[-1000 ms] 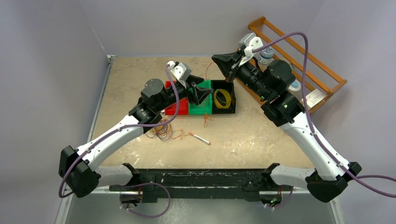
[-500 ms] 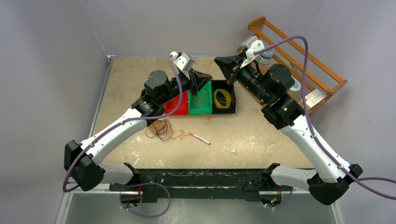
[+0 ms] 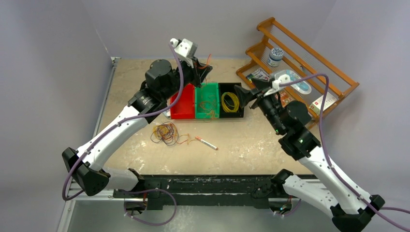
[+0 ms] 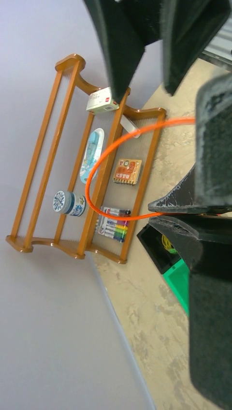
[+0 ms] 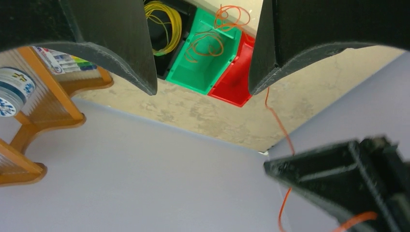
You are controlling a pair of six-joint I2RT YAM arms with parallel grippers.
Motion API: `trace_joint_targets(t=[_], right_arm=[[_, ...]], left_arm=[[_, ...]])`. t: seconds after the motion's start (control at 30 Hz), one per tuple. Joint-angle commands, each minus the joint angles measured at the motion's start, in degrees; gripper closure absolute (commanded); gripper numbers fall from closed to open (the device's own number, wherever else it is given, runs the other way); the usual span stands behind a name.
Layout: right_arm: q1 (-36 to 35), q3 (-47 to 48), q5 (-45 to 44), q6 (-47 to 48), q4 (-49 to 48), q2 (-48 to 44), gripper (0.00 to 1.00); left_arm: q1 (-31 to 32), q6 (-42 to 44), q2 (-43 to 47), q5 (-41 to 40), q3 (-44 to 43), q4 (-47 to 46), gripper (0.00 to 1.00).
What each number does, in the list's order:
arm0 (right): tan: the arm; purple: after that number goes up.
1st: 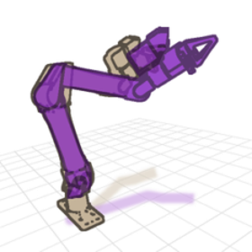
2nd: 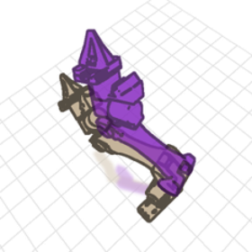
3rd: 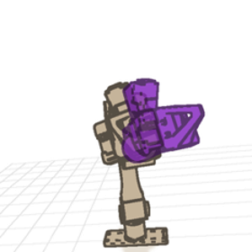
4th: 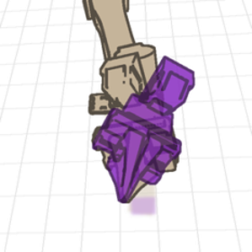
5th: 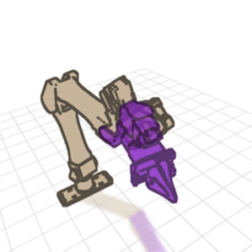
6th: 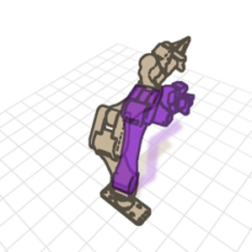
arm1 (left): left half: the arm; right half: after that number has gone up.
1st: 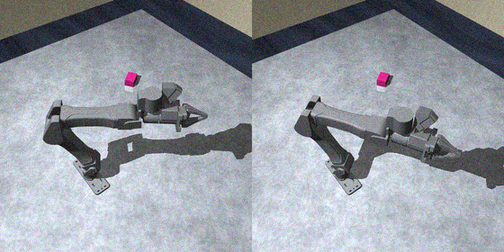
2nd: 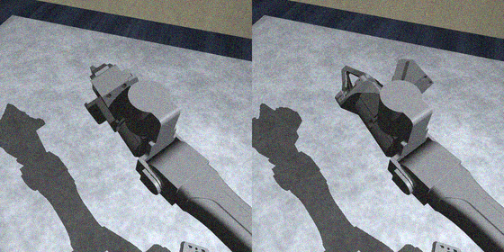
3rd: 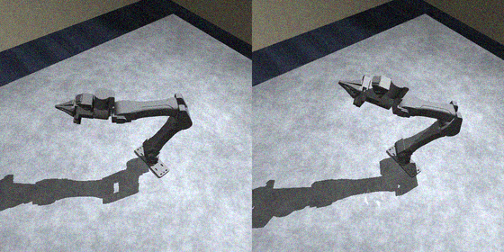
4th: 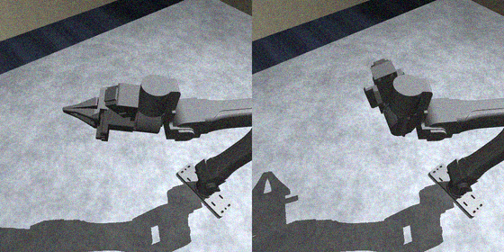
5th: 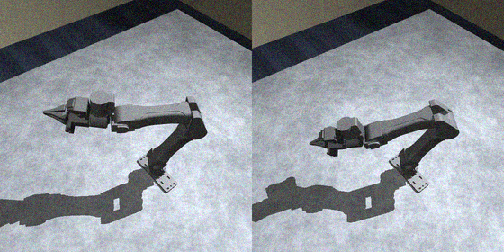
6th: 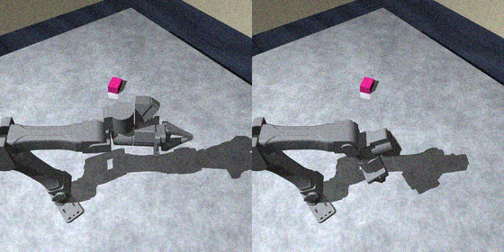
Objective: Untangle the cables
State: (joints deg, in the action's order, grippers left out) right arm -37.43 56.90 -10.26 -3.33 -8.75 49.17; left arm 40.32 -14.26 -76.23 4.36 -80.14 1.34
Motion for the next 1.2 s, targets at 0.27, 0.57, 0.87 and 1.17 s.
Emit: trace_joint_targets(t=[0.27,0.57,0.87,1.17], right_arm=[[0.24,-8.70,27.03,6.87,-21.69,3.61,0.21],[0.21,-6.59,31.69,4.74,-34.32,18.18,0.20],[0.21,-3.39,35.21,1.88,-42.15,31.13,0.38],[0.16,-7.88,33.12,0.43,-42.24,34.83,0.65]], left_arm=[[0.05,0.08,-2.91,0.33,-12.62,7.32,1.00],[0.11,-1.09,-3.77,3.31,-15.94,8.01,1.00],[0.11,-1.87,-3.84,4.40,-19.20,9.22,1.00],[0.10,-1.64,-4.65,1.47,-24.45,10.31,1.00]])
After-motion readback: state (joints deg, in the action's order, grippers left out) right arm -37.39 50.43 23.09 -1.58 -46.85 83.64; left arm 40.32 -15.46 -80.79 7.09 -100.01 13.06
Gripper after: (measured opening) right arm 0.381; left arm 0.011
